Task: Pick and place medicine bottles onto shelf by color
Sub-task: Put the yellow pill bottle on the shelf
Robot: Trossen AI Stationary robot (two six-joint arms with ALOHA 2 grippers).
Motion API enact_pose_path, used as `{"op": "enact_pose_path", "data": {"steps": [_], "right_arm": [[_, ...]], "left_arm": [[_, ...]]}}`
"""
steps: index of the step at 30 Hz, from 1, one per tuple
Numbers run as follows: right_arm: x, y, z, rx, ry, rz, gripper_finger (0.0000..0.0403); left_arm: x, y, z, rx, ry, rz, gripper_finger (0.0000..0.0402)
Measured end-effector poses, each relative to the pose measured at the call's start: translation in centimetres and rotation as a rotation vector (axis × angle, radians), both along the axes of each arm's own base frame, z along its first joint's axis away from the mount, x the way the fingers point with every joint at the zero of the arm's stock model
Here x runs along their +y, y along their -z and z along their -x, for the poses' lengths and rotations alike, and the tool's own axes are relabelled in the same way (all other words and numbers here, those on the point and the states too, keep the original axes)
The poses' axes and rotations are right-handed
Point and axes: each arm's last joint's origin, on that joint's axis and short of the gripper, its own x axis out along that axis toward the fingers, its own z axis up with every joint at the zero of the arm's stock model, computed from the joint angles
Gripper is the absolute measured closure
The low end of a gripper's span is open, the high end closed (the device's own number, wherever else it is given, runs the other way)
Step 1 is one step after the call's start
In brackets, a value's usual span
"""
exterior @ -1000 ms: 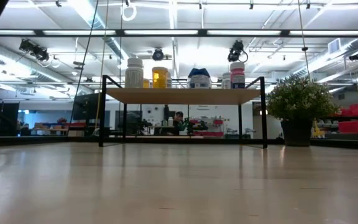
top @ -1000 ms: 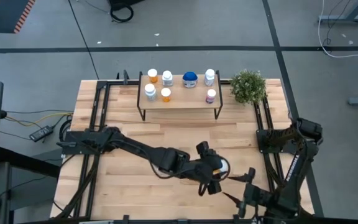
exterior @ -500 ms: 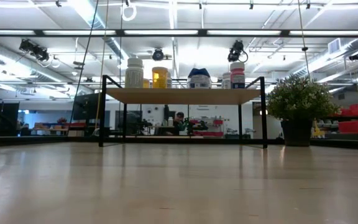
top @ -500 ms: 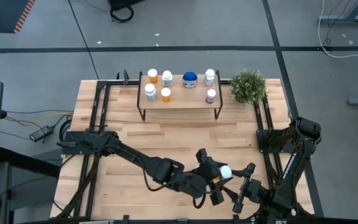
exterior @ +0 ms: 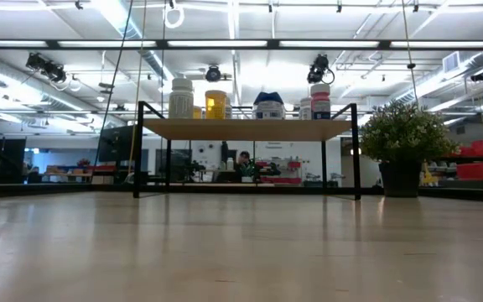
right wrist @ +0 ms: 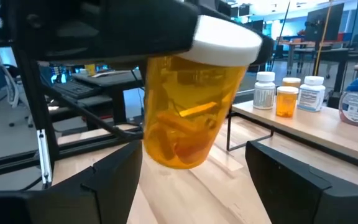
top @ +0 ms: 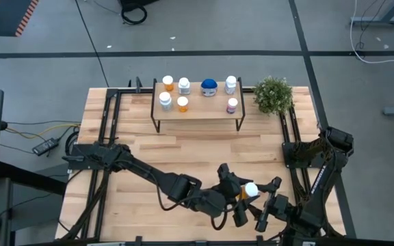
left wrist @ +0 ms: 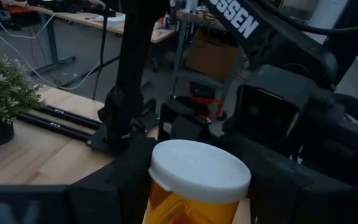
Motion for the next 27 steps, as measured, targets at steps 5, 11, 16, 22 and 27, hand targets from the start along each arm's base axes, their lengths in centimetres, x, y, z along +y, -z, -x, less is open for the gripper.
{"op": "enact_pose_path", "data": {"steps": [5, 11, 16, 22, 27], "right_arm": [[0.2, -1.0, -0.3, -0.002, 0.005, -0.004, 0.0109], [0.5, -3.0, -1.2, 0.014, 0.026, 0.028, 0.0109], [0.5, -3.8, -1.5, 0.033, 0.033, 0.063, 0.0109], [0.5, -3.7, -1.6, 0.047, 0.032, 0.058, 0.0109], [0.6, -3.7, -1.5, 0.068, 0.021, 0.047, 0.0109]], "left_arm": [[0.0, -0.2, 0.0, -0.016, 0.001, 0.008, 0.0171], [-0.1, -0.4, -0.1, -0.037, 0.002, 0.018, 0.0177], [-0.1, -0.4, -0.1, -0.043, 0.003, 0.019, 0.0171], [-0.1, -0.5, -0.1, -0.048, 0.005, 0.007, 0.0173], [-0.1, -0.8, -0.1, -0.073, 0.008, 0.001, 0.0175]]}}
